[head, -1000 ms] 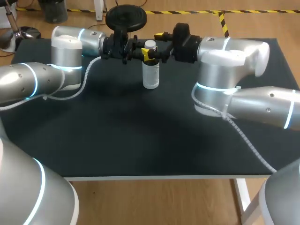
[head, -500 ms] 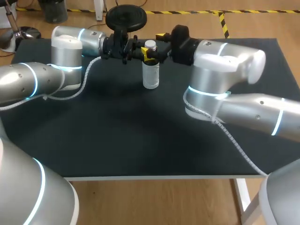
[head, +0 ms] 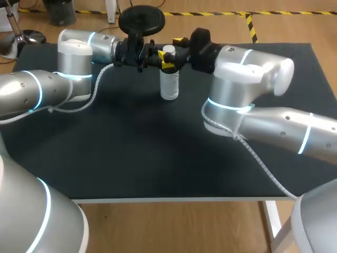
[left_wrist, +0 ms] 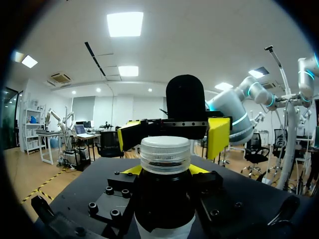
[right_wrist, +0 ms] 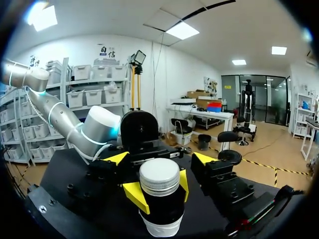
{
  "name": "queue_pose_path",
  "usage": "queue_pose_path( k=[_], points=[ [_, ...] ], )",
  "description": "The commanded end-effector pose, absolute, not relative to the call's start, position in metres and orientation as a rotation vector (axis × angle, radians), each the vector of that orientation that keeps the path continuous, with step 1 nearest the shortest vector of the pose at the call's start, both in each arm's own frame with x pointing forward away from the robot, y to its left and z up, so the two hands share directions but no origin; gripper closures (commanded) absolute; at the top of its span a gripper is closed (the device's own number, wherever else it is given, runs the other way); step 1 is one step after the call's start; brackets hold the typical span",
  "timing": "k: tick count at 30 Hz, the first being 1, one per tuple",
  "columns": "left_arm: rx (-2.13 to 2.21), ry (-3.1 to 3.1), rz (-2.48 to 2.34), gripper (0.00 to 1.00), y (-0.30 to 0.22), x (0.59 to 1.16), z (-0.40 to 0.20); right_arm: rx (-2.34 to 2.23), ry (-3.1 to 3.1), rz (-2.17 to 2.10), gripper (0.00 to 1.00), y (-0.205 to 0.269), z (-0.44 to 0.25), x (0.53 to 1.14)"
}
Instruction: Unscrew the bottle cap
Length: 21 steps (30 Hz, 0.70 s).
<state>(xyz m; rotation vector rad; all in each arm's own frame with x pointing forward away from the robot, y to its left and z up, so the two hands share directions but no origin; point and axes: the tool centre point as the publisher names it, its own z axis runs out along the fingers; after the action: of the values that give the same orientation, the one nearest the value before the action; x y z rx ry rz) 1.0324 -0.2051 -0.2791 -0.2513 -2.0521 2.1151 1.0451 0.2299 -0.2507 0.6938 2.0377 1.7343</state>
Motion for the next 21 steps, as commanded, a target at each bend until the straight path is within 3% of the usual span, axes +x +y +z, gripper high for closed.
queue_pose_path(
  k=[1, 8, 21],
  points=[
    [-0.253, -2.051, 2.115, 1.00, -0.2058, 1.0330, -0.2792, 0.692, 2.033, 1.737, 0.72, 0.2313, -0.2521, 1.0472],
    [-0.253, -2.051, 2.115, 1.00, -0.2058, 1.0330, -0.2792, 0.679, 2.043, 1.738, 1.00, 0.2315, -0.2526, 1.0497],
    [-0.253, -2.051, 2.115, 1.00, -0.2058, 1.0330, -0.2792, 0.584, 2.119, 1.869, 1.00, 0.2295, -0.2548, 1.0496]
  ],
)
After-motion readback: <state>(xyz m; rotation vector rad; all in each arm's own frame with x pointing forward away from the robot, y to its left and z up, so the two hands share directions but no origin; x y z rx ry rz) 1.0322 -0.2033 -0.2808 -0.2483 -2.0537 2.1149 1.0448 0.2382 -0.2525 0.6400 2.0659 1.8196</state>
